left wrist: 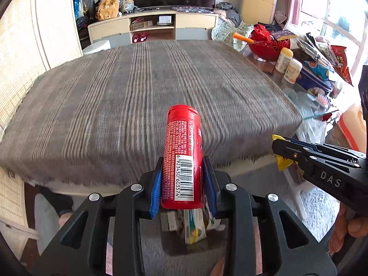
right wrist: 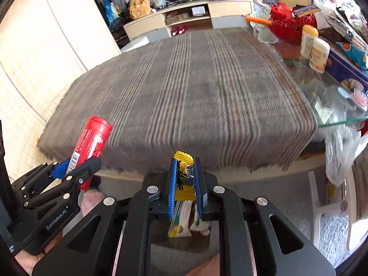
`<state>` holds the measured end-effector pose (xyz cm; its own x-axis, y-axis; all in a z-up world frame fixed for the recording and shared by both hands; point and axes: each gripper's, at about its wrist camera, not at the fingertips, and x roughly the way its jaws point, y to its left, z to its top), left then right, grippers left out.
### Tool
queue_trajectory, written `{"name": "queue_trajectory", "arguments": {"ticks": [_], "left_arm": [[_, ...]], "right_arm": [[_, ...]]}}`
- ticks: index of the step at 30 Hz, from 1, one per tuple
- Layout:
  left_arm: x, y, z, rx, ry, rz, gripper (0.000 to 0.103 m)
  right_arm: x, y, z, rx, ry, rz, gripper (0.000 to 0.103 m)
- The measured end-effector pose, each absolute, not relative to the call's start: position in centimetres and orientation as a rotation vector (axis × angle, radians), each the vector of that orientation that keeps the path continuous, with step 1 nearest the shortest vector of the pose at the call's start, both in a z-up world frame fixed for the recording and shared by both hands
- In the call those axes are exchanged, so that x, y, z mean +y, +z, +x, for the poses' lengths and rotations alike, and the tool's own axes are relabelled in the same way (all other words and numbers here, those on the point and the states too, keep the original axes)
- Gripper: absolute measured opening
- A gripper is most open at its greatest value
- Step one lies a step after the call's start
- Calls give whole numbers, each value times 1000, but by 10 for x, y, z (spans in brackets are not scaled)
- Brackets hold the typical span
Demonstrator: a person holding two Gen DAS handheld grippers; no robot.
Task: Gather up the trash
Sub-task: 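Carry wrapper and red can over the bin and open both tools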
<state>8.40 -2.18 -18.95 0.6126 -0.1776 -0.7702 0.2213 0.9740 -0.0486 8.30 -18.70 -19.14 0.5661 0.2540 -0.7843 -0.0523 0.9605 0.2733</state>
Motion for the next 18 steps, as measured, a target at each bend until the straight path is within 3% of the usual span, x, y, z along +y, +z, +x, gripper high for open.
{"name": "queue_trajectory", "arguments": {"ticks": [18], "left_arm": [[-5,-326,41,1095,-253,-11,31]], "right_arm": [[-155,-304,46,1110,174,244,16]]}}
